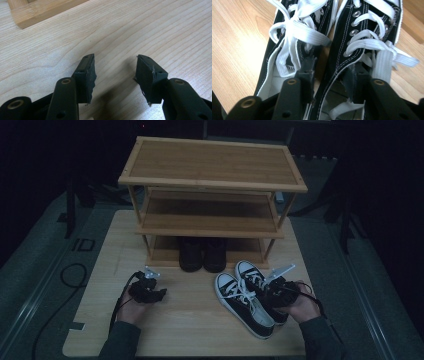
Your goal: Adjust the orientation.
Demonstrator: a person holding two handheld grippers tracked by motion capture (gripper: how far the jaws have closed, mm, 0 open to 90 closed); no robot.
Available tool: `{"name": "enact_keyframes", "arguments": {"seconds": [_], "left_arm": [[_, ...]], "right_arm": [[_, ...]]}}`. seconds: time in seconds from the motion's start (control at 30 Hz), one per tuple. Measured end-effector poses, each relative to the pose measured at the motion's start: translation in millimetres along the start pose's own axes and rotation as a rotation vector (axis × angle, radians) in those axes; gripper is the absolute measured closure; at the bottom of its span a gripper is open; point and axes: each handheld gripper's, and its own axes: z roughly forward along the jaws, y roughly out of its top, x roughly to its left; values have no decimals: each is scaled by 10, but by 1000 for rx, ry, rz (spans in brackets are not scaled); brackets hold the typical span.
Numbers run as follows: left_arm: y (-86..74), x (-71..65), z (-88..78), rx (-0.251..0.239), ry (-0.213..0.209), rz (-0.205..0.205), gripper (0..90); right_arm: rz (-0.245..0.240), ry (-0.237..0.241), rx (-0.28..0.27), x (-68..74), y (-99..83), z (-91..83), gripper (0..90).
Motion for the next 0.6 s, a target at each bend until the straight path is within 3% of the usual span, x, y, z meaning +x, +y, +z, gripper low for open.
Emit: {"name": "enact_keyframes", "arguments": {"seconds": [0.37, 0.6], "left_arm": [[0, 0, 3, -2, -1, 0, 500], [1, -3, 4, -3, -1, 1, 489]], "right_arm": [[4, 2, -22, 2, -37, -125, 502], [8, -2, -23, -2, -42, -123, 483]]}}
